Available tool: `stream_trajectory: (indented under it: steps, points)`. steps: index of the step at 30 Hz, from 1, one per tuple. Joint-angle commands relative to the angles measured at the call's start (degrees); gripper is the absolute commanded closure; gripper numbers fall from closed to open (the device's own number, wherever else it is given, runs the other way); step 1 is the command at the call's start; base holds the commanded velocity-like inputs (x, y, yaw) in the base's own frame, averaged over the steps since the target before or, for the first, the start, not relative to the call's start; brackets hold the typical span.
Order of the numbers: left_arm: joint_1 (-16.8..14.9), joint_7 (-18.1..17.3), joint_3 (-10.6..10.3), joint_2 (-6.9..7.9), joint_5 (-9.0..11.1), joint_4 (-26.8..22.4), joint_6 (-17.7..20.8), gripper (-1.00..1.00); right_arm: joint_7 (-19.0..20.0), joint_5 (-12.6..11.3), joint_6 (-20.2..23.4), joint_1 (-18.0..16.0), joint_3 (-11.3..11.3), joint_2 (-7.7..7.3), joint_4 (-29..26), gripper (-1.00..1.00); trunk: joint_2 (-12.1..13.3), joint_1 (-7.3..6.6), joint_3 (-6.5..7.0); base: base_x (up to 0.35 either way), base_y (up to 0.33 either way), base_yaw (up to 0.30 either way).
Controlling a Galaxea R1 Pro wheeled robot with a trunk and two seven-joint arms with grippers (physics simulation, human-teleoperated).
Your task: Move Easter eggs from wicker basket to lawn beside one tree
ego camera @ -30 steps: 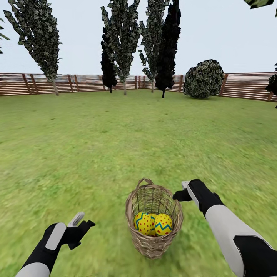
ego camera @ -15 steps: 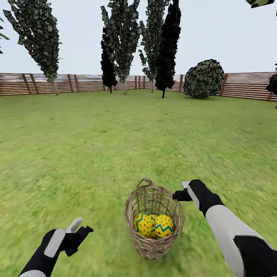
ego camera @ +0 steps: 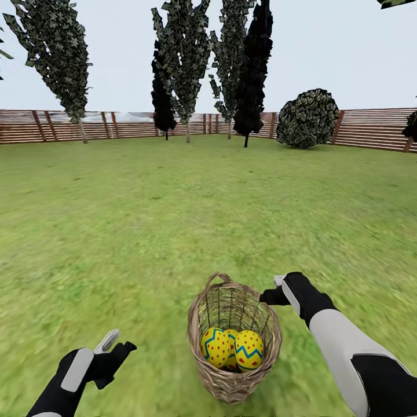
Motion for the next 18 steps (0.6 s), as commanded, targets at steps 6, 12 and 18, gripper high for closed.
stream_trajectory:
  steps: [6,12,18]
  points:
    - [0.0,0.5,0.3,-0.24,0.7,-0.2,0.3,-1.0,0.3,0.2,0.0,0.0,0.0,-0.02,2.7,-1.0,-2.4,1.31,-1.14,0.003,0.0,0.0]
    - [0.0,0.5,0.1,-0.3,0.7,-0.3,0.3,-1.0,0.3,0.3,-0.2,0.0,0.0,-0.02,3.7,-1.0,-3.7,2.05,-2.34,0.0,0.0,0.0]
    - [0.0,0.6,0.1,-0.31,0.7,-0.3,0.3,-1.0,0.3,0.2,-0.3,-0.1,0.0,-0.02,3.9,-1.0,-3.8,2.2,-3.67,0.0,0.0,0.0]
